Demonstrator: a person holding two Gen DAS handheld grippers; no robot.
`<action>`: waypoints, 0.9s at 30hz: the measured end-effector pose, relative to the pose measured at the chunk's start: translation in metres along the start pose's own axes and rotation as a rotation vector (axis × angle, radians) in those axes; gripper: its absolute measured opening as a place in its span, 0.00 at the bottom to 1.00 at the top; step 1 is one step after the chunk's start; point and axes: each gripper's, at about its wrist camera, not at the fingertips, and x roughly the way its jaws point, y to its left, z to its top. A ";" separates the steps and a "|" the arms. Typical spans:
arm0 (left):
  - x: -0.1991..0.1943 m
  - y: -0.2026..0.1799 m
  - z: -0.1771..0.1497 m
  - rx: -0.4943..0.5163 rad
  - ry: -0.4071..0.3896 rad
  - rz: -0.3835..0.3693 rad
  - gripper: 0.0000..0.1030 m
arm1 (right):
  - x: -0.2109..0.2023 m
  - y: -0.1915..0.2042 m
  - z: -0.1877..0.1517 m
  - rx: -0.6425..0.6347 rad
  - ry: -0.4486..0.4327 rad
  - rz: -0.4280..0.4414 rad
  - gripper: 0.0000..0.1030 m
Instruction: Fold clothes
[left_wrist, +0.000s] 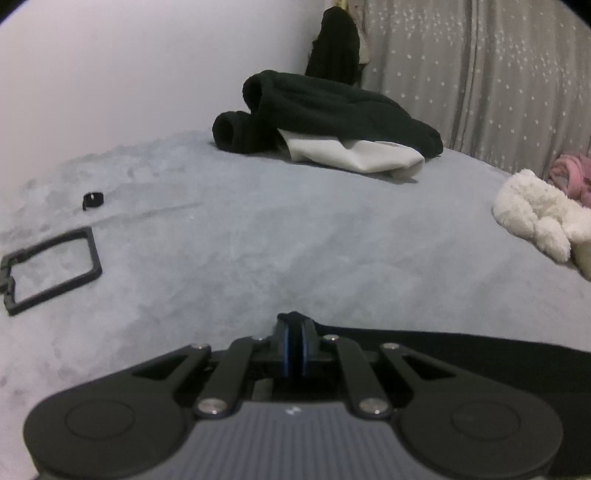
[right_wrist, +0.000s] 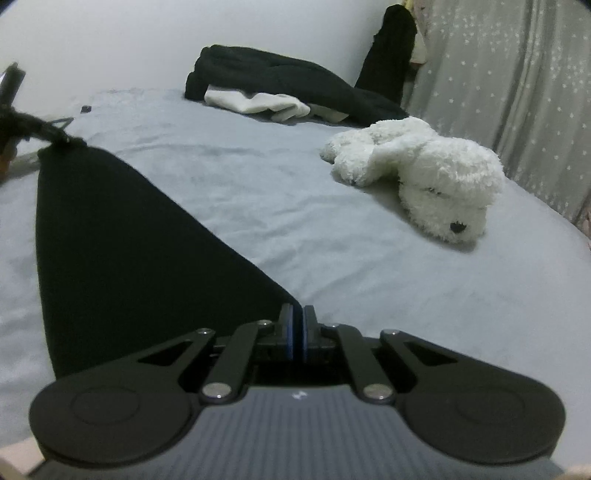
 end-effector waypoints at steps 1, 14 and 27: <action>0.000 0.000 0.000 0.001 0.000 0.002 0.08 | 0.000 -0.001 0.000 0.012 -0.001 0.000 0.06; -0.034 0.007 0.015 -0.030 -0.036 0.148 0.52 | -0.050 -0.050 0.008 0.248 -0.083 -0.118 0.31; -0.143 -0.008 0.039 -0.015 -0.044 0.101 0.55 | -0.168 -0.078 -0.039 0.412 -0.039 -0.244 0.31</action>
